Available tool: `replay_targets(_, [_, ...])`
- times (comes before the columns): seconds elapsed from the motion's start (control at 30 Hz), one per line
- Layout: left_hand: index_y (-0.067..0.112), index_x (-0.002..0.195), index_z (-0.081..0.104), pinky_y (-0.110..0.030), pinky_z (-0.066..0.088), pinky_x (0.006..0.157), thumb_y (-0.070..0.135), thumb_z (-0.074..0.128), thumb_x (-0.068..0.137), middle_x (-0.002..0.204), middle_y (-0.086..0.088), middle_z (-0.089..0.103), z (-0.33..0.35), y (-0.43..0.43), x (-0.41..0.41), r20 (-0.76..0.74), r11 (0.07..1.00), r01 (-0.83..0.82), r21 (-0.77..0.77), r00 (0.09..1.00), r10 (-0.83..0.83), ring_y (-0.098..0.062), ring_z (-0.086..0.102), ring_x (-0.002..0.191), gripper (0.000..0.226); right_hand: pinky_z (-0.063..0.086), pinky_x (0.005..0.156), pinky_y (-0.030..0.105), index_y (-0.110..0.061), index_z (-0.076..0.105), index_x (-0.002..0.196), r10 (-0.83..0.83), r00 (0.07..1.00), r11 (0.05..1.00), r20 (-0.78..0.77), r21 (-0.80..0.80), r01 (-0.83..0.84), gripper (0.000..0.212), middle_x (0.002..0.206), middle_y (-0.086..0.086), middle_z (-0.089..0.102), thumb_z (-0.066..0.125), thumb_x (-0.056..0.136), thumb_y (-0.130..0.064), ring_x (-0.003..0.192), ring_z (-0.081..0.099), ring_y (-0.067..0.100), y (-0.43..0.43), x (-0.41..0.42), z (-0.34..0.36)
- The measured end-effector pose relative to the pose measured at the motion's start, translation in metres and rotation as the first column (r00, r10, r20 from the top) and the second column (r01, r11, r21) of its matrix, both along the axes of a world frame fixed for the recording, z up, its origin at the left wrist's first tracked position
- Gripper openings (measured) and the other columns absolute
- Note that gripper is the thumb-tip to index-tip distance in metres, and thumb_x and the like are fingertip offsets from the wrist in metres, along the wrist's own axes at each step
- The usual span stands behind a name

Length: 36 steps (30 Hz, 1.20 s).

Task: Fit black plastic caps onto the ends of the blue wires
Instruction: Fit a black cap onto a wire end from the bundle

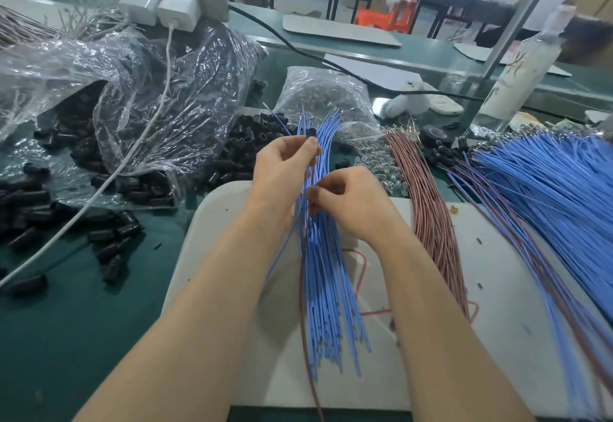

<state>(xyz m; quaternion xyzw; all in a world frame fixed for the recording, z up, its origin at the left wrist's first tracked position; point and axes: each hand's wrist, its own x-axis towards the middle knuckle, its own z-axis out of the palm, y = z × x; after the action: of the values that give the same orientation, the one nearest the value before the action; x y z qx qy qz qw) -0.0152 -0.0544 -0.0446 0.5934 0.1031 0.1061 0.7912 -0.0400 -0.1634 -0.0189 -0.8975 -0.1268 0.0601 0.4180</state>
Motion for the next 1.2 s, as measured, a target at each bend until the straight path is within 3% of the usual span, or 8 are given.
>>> replay_targets(0.07, [0.015,0.088,0.062,-0.019,0.046,0.068,0.013,0.060,0.091,0.079,0.002,0.067,0.000,0.000,-0.001,0.001,1.000,0.003,-0.008,1.000,-0.003,-0.006,0.058,0.071,0.004,0.034,0.054,0.020,0.011,0.065,0.086,0.003,1.000,1.000,0.001,0.006,-0.003,0.025,0.081,0.027,0.060,0.057,0.091,-0.013,0.071,0.048,0.022,0.001,0.000,-0.001])
replay_targets(0.2, [0.015,0.087,0.062,-0.021,0.047,0.071,0.013,0.060,0.092,0.079,0.002,0.067,0.000,0.001,-0.001,0.011,0.999,0.005,-0.042,1.000,-0.004,-0.007,0.059,0.073,0.006,0.036,0.055,0.020,0.008,0.067,0.086,0.010,1.000,1.000,0.004,-0.014,-0.009,0.023,0.091,0.025,0.067,0.058,0.090,-0.013,0.070,0.050,0.019,0.001,0.004,-0.005])
replay_targets(0.43, [0.017,0.080,0.061,-0.024,0.045,0.074,0.012,0.059,0.092,0.077,0.001,0.067,-0.001,0.006,0.003,0.006,0.990,-0.015,-0.141,1.000,0.016,-0.012,0.057,0.079,0.013,0.041,0.058,0.022,0.003,0.069,0.083,0.039,0.999,0.999,-0.033,-0.012,-0.039,0.021,0.086,0.019,0.070,0.060,0.089,-0.015,0.066,0.053,0.016,0.003,0.006,-0.011])
replay_targets(0.57, [0.014,0.082,0.061,-0.021,0.047,0.072,0.010,0.059,0.092,0.077,0.000,0.067,0.000,0.007,0.003,0.014,0.981,-0.059,-0.183,0.998,0.063,-0.010,0.059,0.074,0.011,0.042,0.058,0.019,-0.012,0.069,0.073,0.060,0.998,0.996,-0.029,-0.066,-0.061,0.015,0.065,0.000,0.068,0.062,0.086,-0.017,0.059,0.055,0.006,0.006,0.005,-0.013])
replay_targets(0.8, [0.018,0.087,0.060,-0.017,0.046,0.070,0.011,0.058,0.093,0.080,0.000,0.066,0.001,0.004,0.000,0.050,0.995,-0.045,-0.093,0.997,0.050,-0.004,0.060,0.072,0.010,0.040,0.058,0.025,-0.013,0.067,0.075,0.117,0.993,0.992,0.026,-0.057,-0.115,0.016,0.060,-0.005,0.059,0.066,0.086,-0.024,0.059,0.052,0.009,0.008,0.005,-0.016])
replay_targets(0.9, [0.022,0.093,0.060,-0.014,0.047,0.068,0.010,0.057,0.093,0.083,0.001,0.065,0.000,0.006,0.000,0.125,0.995,-0.058,0.076,0.991,0.048,0.001,0.058,0.069,0.013,0.042,0.062,0.020,-0.012,0.069,0.081,-0.069,0.979,0.997,0.192,-0.030,0.076,0.020,0.067,-0.004,0.063,0.062,0.090,-0.029,0.062,0.055,0.007,0.001,0.012,-0.018])
replay_targets(1.0, [0.030,0.092,0.061,-0.030,0.051,0.084,0.010,0.058,0.092,0.088,0.002,0.065,-0.003,0.004,-0.001,0.163,0.958,-0.091,0.272,0.985,0.047,-0.009,0.058,0.079,0.020,0.038,0.067,0.004,-0.013,0.069,0.103,-0.329,0.884,0.936,0.333,-0.013,0.353,0.018,0.091,-0.003,0.064,0.053,0.095,-0.019,0.077,0.056,0.006,-0.016,0.023,-0.022])
replay_targets(1.2, [0.024,0.094,0.057,-0.027,0.050,0.090,0.003,0.055,0.091,0.093,0.002,0.067,-0.002,-0.001,-0.001,0.169,0.917,-0.067,0.392,0.986,0.000,-0.011,0.063,0.088,0.022,0.043,0.096,0.033,-0.014,0.063,0.119,-0.455,0.822,0.854,0.343,-0.092,0.511,0.030,0.123,0.009,0.058,0.045,0.096,-0.008,0.111,0.053,0.025,-0.031,0.035,-0.035])
